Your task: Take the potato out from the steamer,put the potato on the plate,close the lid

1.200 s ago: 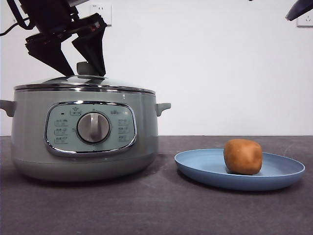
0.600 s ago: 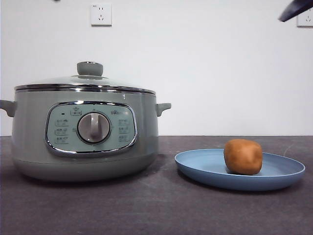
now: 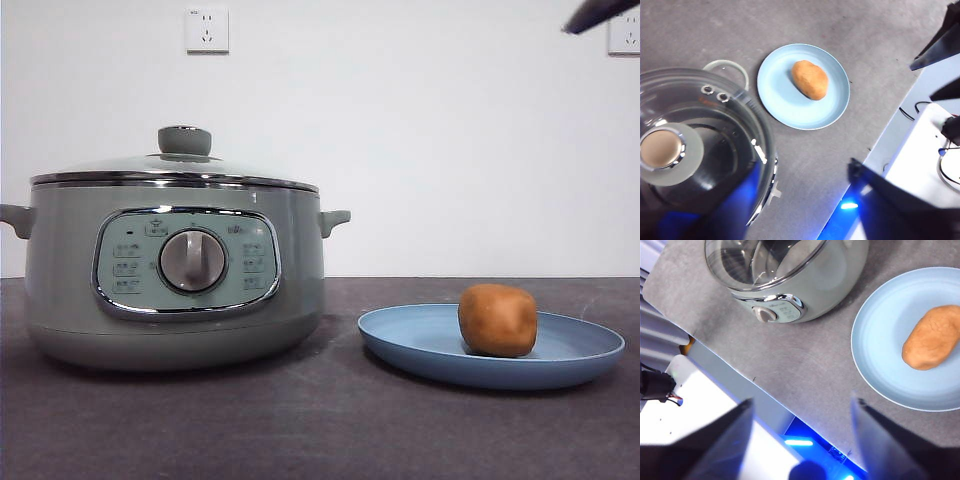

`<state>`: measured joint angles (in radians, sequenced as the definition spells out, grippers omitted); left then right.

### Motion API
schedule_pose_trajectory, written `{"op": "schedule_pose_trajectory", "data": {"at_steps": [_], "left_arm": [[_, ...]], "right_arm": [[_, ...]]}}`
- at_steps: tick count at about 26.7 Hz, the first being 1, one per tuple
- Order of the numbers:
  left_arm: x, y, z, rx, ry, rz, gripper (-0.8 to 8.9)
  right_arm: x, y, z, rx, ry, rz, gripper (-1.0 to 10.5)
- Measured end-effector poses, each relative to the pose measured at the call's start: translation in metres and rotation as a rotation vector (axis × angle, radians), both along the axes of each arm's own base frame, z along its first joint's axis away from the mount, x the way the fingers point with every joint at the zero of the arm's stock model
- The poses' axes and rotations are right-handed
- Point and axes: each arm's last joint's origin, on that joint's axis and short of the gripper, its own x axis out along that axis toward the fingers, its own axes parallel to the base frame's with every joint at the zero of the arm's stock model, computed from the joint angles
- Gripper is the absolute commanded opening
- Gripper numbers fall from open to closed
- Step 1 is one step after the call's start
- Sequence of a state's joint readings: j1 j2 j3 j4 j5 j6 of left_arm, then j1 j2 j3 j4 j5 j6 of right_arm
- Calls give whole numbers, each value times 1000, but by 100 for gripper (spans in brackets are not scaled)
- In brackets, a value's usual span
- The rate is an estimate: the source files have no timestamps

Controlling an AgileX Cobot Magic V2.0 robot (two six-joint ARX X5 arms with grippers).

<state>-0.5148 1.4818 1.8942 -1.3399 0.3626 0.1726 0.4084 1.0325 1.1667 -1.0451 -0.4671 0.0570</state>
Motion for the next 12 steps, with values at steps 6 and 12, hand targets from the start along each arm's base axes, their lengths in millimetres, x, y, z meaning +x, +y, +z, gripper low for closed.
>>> {"op": "schedule_pose_trajectory", "data": {"at_steps": [6, 12], "left_arm": [[-3, -4, 0, 6, -13, -34, -4], [-3, -4, 0, -1, 0, -17, -3]], "right_arm": [[0, 0, 0, -4, -18, 14, -10], [0, 0, 0, -4, -20, 15, 1]]}}
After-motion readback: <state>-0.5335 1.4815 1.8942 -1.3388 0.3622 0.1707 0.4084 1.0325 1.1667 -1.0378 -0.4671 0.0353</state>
